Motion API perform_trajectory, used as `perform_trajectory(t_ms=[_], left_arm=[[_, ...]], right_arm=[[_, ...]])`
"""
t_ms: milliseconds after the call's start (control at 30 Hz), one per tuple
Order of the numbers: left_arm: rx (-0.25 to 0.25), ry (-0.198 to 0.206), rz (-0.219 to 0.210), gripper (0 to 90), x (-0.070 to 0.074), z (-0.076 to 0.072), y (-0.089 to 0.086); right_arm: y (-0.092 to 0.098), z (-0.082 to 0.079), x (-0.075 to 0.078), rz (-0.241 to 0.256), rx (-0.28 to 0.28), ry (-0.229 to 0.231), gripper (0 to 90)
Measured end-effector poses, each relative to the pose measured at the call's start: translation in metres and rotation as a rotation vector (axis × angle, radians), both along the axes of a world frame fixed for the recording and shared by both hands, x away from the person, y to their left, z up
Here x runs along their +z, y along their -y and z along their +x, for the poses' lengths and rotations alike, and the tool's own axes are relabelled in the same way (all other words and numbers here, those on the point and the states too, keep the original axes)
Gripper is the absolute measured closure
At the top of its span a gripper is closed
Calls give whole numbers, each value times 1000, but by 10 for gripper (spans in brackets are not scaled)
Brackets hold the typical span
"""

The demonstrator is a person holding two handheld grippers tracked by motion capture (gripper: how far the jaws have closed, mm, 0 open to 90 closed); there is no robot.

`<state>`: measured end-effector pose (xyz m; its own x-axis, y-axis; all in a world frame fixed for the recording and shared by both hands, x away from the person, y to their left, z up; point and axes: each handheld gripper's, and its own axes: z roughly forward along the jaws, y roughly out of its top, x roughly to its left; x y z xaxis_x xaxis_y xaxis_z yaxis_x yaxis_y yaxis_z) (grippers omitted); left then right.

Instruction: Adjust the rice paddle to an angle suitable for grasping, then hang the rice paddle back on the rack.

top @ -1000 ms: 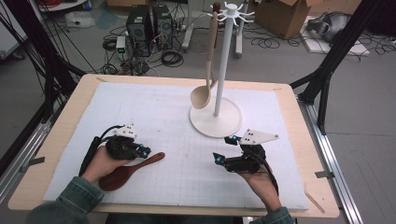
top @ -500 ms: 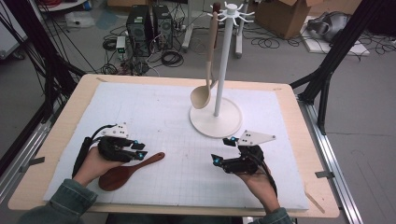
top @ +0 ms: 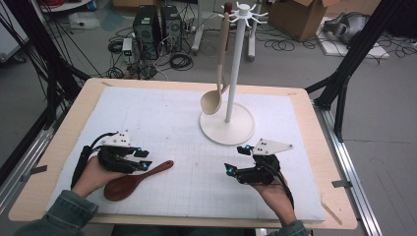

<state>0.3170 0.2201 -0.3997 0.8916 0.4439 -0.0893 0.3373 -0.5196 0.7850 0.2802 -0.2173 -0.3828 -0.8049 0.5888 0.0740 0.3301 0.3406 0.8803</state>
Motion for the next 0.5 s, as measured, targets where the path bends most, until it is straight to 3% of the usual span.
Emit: perform_trajectory(t_ms=[500], left_arm=[[-17,-5,16,534,-6,-6,3]], right_arm=[[-2,-2,-4,-16,-5,1,247]])
